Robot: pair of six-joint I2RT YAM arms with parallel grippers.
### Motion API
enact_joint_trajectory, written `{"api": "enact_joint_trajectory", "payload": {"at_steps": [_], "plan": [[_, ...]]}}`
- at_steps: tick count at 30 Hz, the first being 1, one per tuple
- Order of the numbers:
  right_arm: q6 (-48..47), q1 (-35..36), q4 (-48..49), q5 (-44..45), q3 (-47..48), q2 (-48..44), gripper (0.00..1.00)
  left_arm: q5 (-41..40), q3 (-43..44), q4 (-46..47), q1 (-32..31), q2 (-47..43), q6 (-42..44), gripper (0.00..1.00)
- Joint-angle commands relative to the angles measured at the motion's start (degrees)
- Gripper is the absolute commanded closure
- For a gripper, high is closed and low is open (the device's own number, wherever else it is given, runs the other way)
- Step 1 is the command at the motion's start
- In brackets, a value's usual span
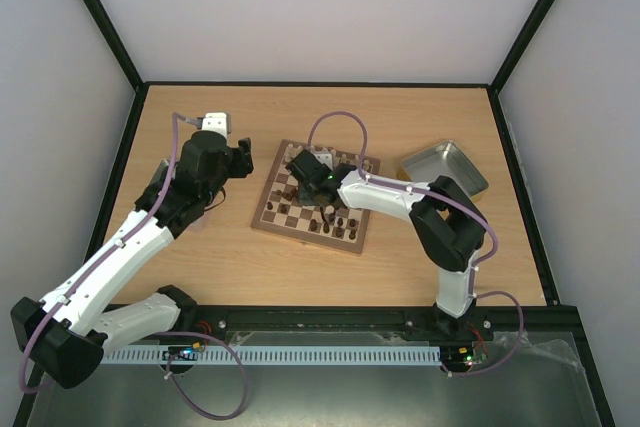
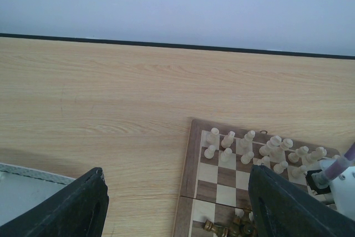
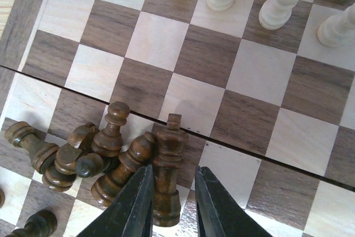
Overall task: Set up the chess pieces on the board
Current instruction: Pick up the chess piece from the chessboard.
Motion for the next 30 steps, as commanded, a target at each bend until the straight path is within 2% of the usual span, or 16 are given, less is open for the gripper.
{"api": "enact_joint_trajectory", "payload": {"at_steps": [1,19,25,30], "plan": [[0.5,0.0,0.2,0.4,1.5,1.7,0.79,-0.9,-0.5,1.0,0.3,0.0,-0.1,0.29],[-0.3,-0.3,-1.1,-1.2,1.4,4.6,0.79,-0.7,-0.5,1.0,0.3,0.0,-0.2,0.29],[-0.7,-0.5,-0.8,-0.5,0.9,3.7,0.92,-0.3,-0.6,1.1,0.4,0.2,-0.3,0.29],[-2.6,-0.4,3.6,2.0,-2.0,-1.5,0.93,0.4,-0.5,1.3,0.4,0.5,-0.7,0.29]]}}
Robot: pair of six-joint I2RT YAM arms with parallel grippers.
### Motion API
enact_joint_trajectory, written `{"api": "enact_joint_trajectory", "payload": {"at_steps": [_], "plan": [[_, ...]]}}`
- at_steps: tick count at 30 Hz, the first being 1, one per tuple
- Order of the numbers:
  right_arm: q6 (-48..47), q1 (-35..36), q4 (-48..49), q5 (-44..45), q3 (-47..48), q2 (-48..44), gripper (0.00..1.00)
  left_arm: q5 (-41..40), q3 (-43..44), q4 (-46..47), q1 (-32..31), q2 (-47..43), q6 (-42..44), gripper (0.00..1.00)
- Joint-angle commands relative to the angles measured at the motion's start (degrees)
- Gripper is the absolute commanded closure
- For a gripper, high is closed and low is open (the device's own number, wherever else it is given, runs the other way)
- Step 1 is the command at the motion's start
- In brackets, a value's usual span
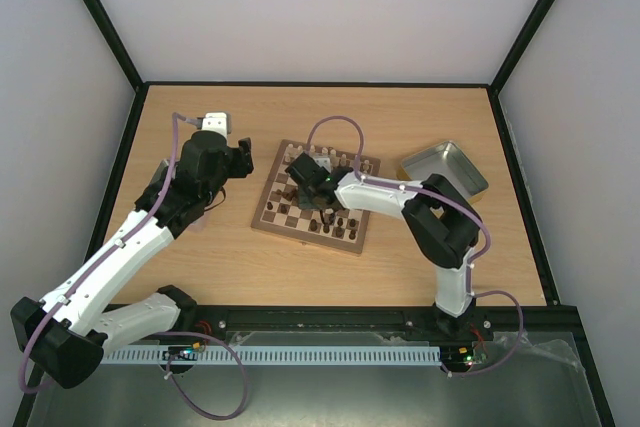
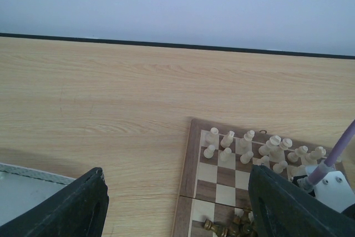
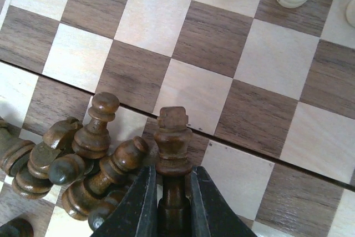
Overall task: Set up the chess pieces on the board
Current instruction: Pick up the chess piece from the chessboard, then place the chess piece on the chessboard.
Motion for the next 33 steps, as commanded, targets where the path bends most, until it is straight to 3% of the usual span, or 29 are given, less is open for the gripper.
{"api": "enact_joint_trajectory", "payload": {"at_steps": [1,6,13,17,21,26,30,33], "plan": [[-2.3,-0.2,4.3,4.3,-2.9,-6.0,0.93,0.8,-0.5,1.4,0.4,0.5,-0.7,0.29],[-8.3,-0.3,13.9,7.3,-10.0,-16.4,0.92,9.0,-0.7,3.8,0.3,-0.1,0.5,0.28],[-18.0,-0.4,31.3,0.9,-23.7,-32.1,0.91,32.7,1.2,7.3,0.3,0.4,0.9,0.24],[-22.7,-0.4,40.2,-4.6,-30.6,-39.9,0.92,44.1,2.2,10.1,0.2,1.3,-3.3,0.12],[-27.5,-0.4,46.0,-11.5,-35.1,-45.8,0.92,50.1,1.9,13.0,0.2,2.4,-9.2,0.01],[-32.2,-0.4,48.7,-18.1,-38.3,-50.8,0.92,56.3,2.8,12.0,0.3,6.2,-11.5,0.01],[-34.7,-0.4,47.0,-21.8,-38.1,-52.1,0.92,56.3,3.1,10.8,0.2,8.4,-15.5,0.01],[-36.1,-0.4,44.9,-24.3,-37.3,-52.0,0.92,59.8,5.8,7.7,0.3,11.8,-17.5,0.07]]}}
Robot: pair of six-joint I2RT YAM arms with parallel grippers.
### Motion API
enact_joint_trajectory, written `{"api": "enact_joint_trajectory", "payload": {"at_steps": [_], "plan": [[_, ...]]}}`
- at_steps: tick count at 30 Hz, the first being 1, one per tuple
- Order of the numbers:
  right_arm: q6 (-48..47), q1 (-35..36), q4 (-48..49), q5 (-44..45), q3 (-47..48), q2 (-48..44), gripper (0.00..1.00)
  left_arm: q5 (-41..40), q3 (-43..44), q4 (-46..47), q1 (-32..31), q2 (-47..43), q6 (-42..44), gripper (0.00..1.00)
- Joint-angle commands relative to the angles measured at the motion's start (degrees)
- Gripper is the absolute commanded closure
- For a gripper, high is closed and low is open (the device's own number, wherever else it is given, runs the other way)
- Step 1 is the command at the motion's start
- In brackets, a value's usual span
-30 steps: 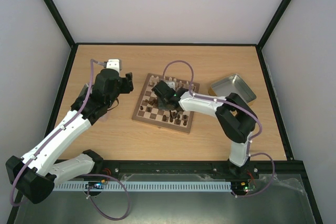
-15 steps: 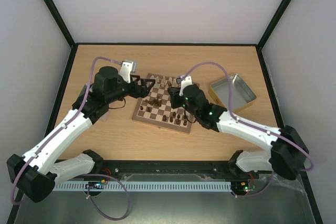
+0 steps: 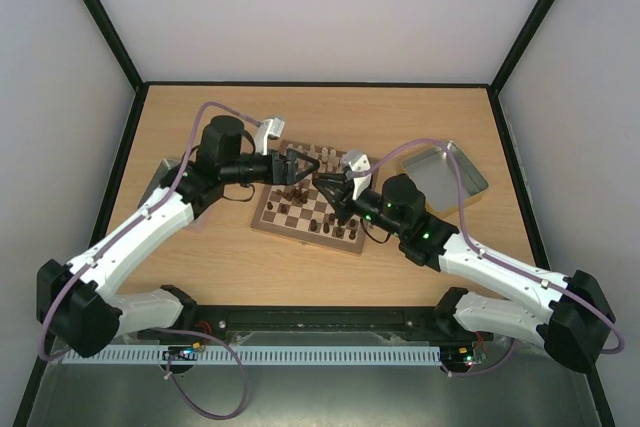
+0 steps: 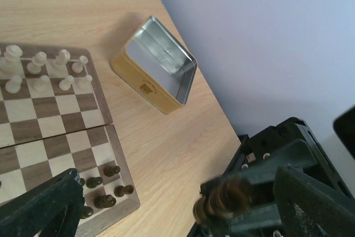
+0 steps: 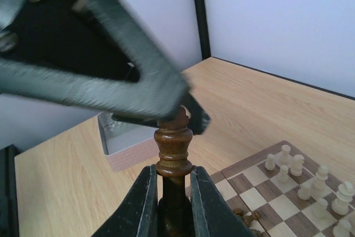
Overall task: Set up the chess pieces on the board
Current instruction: Place the chess piece on the chessboard.
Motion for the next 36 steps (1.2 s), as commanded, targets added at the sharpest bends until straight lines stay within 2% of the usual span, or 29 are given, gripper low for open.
{"api": "enact_joint_trajectory", "payload": {"at_steps": [1,7,12,22,30,33,36], "plan": [[-4.6,-0.2,-0.4,-5.6,0.8,-0.6,0.92,7.3,4.2,-3.0,0.3,3.9,-4.5,0.1],[-6.1,-0.1,-3.4,-3.2,1.6,-0.3,0.92,11.6,2.1,0.9,0.4,5.0,-8.0,0.45],[-6.0,-0.1,-4.4,-0.6,2.1,0.2,0.92,12.7,2.1,0.3,0.3,5.6,-7.8,0.64],[-6.1,-0.2,-4.8,0.1,3.3,2.2,0.92,15.5,2.2,-1.4,0.3,7.0,-5.8,0.67],[-5.1,-0.1,-4.4,-0.2,3.4,3.2,0.9,15.5,2.3,-3.5,0.2,8.1,-4.3,0.86],[-4.5,-0.1,-4.4,-0.7,3.3,3.4,0.84,14.1,2.2,-3.6,0.2,8.0,-3.5,0.88],[-3.4,-0.1,-4.9,-0.9,2.9,3.0,0.66,12.0,2.0,-4.4,0.3,8.1,-2.4,0.87]]}}
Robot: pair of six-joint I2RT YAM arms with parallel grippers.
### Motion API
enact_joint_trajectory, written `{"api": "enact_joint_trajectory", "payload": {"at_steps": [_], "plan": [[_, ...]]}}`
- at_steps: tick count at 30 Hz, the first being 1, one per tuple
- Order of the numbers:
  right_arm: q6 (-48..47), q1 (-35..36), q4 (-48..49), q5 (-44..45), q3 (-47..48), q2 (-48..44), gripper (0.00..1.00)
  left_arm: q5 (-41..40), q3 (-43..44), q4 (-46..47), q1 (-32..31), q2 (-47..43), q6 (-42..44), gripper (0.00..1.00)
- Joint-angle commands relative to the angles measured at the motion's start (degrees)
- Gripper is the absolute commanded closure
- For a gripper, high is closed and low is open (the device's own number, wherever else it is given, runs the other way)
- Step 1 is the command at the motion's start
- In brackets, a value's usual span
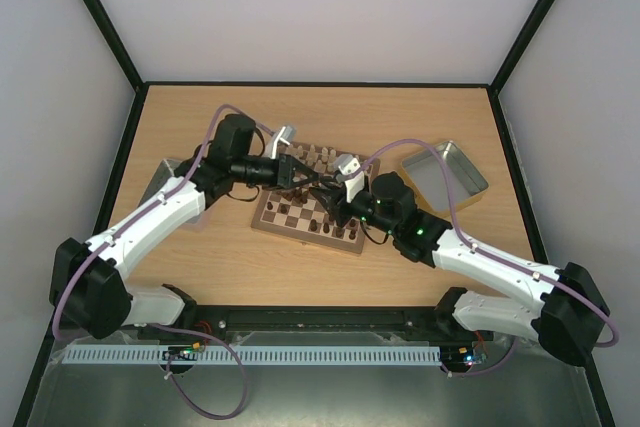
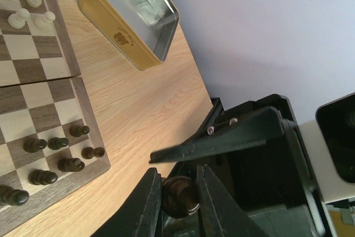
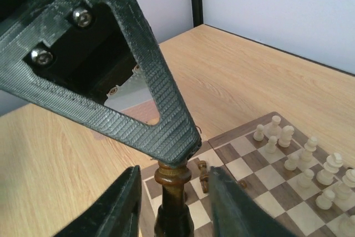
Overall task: Set up the chess pieces on the board
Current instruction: Place the chess piece on the chessboard.
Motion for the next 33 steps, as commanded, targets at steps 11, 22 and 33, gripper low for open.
{"api": "enact_joint_trajectory", "payload": {"at_steps": [11,22,33], "plan": [[11.8,-0.1,-0.1,14.2,-2.9,-7.0,0.36,-30.5,-3.4,-5.2,-0.9,-0.6,6.5,0.86],[25.6,-0.1,-4.6,37.4,-1.8,-6.0,0.32,-50.2,-13.0,1.3,-11.0,-1.6,4.7,0.86],[28.6,-0.2,-4.9,38.2,-2.3,-3.6,0.31,-56.8,-18.1,6.3,-17.7,-0.7,4.8,0.86]]}}
